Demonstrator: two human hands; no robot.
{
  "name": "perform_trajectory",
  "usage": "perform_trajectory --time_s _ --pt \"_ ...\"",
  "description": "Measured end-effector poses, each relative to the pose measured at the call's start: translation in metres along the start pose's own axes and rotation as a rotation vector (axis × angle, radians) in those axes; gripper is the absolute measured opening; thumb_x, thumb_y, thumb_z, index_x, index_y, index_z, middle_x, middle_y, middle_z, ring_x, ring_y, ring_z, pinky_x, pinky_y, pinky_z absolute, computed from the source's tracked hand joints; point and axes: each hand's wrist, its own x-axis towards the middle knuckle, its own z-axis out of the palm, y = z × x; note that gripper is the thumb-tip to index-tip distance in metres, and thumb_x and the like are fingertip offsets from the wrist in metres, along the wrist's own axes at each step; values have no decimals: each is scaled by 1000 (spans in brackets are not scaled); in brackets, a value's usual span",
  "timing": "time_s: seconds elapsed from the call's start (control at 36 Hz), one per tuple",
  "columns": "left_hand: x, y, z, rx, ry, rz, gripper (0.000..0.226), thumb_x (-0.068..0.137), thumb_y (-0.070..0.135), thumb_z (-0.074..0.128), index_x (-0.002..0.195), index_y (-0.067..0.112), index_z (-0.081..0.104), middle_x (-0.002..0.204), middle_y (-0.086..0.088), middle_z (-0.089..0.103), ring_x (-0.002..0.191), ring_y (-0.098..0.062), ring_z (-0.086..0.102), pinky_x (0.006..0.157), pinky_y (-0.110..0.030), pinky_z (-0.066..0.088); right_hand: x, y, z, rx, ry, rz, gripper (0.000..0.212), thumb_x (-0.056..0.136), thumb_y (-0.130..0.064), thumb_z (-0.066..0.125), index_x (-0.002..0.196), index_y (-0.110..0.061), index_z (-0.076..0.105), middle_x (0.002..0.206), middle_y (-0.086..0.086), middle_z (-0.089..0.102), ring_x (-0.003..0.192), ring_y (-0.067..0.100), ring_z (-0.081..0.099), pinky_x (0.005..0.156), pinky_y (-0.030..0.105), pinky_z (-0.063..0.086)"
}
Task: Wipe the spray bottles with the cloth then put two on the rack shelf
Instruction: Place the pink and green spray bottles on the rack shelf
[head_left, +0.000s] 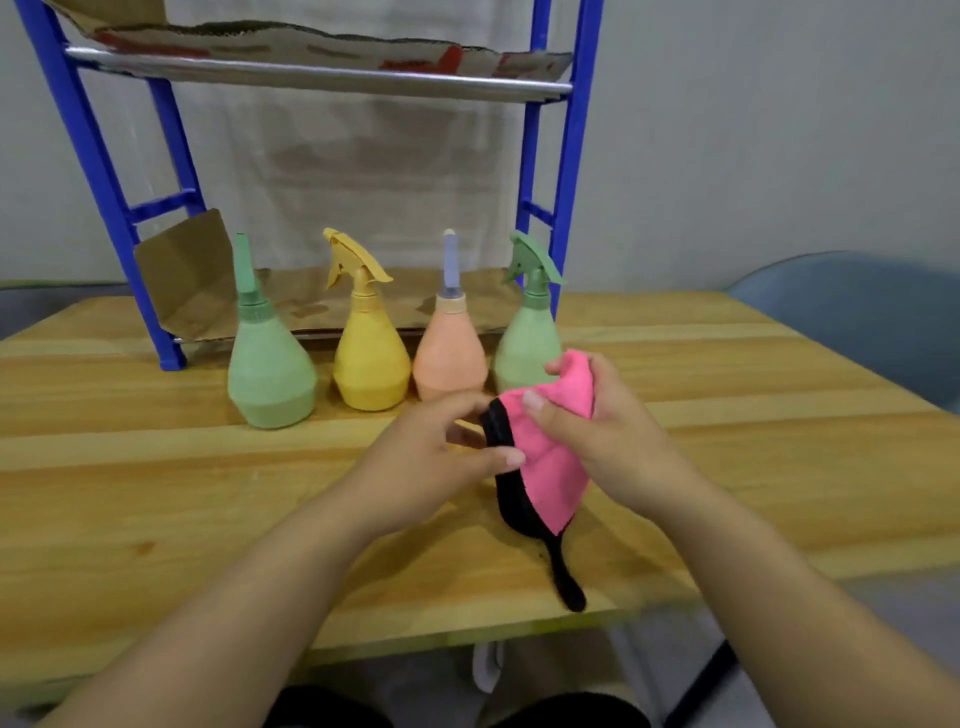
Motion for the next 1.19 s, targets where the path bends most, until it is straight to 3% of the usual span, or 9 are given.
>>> perform_trajectory --time_s 0.14,0.31,0.47,0.58,0.64,0.78,0.92,1.0,1.19 --pt "7 7 26 -149 41 -9 12 73 30 73 78 24 65 78 7 66 80 -16 62 81 -49 51 -21 6 -33 147 23 74 24 91 -11 57 106 -12 39 97 -1 51 72 -3 57 57 9 45" --pt "15 27 54 -122 142 -3 6 83 19 68 88 20 67 88 -1 69 89 -27 65 86 -53 51 -42 14 -81 -19 -53 138 26 91 -1 57 107 -10 39 91 -2 46 74 5 48 54 10 43" --pt "26 49 80 -93 163 -7 2 84 21 67 85 22 66 91 0 67 81 -30 66 76 -52 55 -56 9 -124 -254 70 63 21 81 -15 73 77 -10 53 89 16 64 83 30 62 81 46 51" --pt "36 60 93 -156 125 -3 5 84 18 67 88 18 64 86 -5 61 74 -25 65 66 -51 57 -59 6 -149 -260 182 14 28 75 -18 78 75 -10 51 63 -6 55 54 3 52 51 20 43" --pt "43 63 100 -178 114 -9 9 83 16 68 91 14 63 83 -8 56 71 -22 61 60 -48 57 -58 6 -159 -236 214 24 31 74 -17 79 78 -9 50 58 -9 53 50 4 51 44 20 40" --pt "63 57 117 -41 56 -116 16 82 18 70 95 15 60 87 -21 66 71 -27 69 57 -42 59 -42 10 -170 -600 283 74 33 75 -30 80 87 -14 54 76 0 61 65 16 57 53 34 50" --pt "76 38 119 178 67 -191 29 81 28 70 105 23 56 86 7 65 72 -15 66 68 -37 56 -26 19 -175 -1103 191 206 50 87 -35 69 130 -19 48 115 1 62 104 22 59 82 38 52" --pt "74 34 108 253 80 -197 29 81 36 68 106 27 56 89 12 64 77 -11 63 66 -31 51 -20 19 -175 -1120 184 184 50 89 -44 64 131 -23 48 125 -4 60 109 20 59 84 37 52" --pt "59 21 72 326 148 -243 25 81 39 68 104 34 58 89 15 64 78 -6 61 72 -30 52 6 19 -153 -1104 80 79 41 89 -52 58 123 -30 54 112 -12 63 96 10 61 76 31 52"
